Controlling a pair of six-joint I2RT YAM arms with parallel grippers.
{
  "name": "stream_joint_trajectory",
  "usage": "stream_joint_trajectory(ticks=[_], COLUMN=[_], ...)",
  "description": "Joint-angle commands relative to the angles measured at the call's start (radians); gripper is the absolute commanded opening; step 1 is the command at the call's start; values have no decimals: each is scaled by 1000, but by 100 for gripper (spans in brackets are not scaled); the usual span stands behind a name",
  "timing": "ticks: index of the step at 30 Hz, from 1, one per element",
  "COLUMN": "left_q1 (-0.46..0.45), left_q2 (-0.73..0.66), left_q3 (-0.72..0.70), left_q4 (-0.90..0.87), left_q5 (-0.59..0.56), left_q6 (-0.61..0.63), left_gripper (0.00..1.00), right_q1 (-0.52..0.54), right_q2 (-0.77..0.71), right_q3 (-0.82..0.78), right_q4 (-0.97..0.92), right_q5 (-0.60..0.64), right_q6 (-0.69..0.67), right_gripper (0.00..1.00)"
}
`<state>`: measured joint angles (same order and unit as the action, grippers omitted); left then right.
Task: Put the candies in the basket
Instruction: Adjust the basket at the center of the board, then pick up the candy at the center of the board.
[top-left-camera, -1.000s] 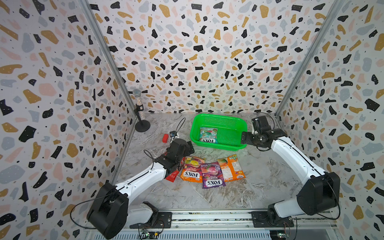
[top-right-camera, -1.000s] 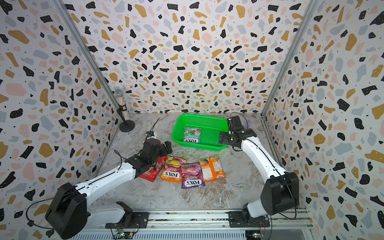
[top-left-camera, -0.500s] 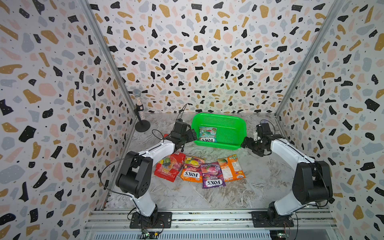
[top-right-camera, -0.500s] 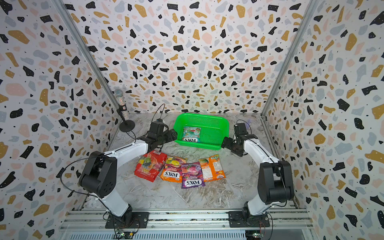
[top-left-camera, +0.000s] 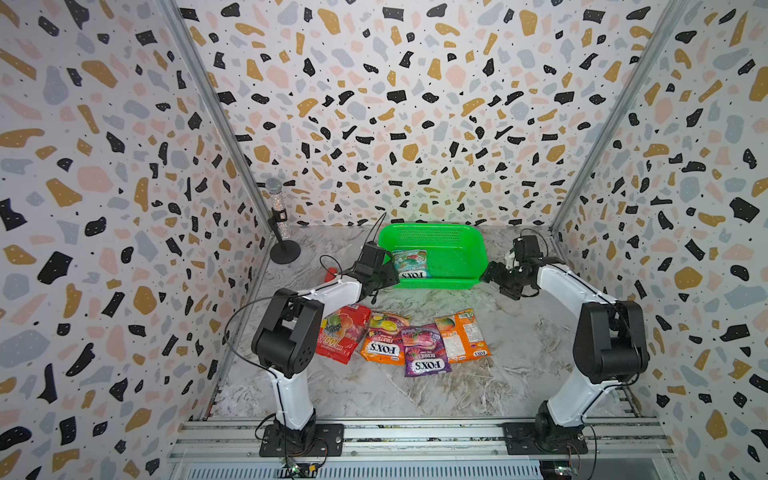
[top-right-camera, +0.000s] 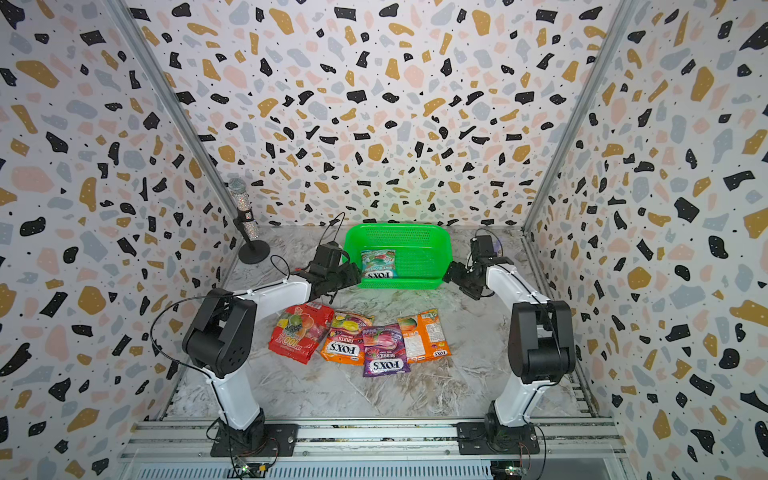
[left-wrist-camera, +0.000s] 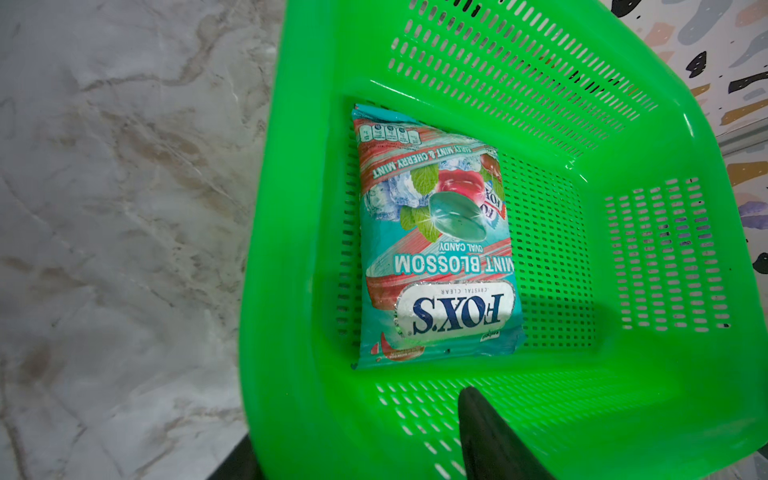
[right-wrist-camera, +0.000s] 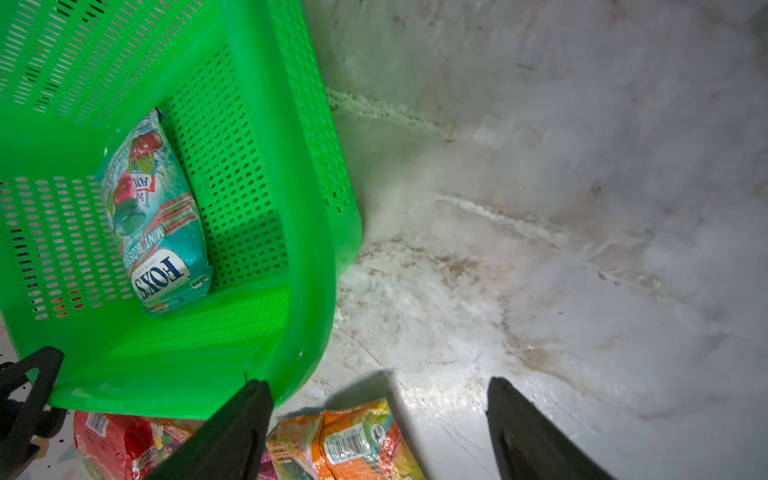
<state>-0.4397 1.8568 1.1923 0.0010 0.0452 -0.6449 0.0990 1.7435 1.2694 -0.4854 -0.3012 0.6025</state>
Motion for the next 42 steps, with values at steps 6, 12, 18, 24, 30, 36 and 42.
stream_joint_trajectory(ticks=[6, 12, 18, 24, 30, 36, 42], left_q1=[-63, -51, -66, -161, -214, -232, -232], left_q2=[-82, -172, -425, -533, -577, -718, -809], left_q3=[-64, -76, -189, -394, -474, -531, -639], left_q4=[20, -71, -246, -141, -82, -27, 91], left_q5=[-88, -155, -321, -400, -449, -527, -582], left_q6=[3, 11, -158, -216, -174, -122, -153], left_gripper=[68, 95, 100, 100, 100, 100, 100], right_q1=[0, 1, 11, 68, 199, 223, 223], right_q2=[-4, -101, -336, -462, -427, -352, -252], right_q3=[39, -47, -300, -471, -511, -528, -525], right_q4=[-27, -56, -4, 35, 9, 34, 91], right_q5=[-12, 22, 9, -3, 67, 144, 103], right_q6=[0, -19, -23, -22, -69, -152, -165], right_gripper=[84, 84, 84, 81, 79, 78, 74])
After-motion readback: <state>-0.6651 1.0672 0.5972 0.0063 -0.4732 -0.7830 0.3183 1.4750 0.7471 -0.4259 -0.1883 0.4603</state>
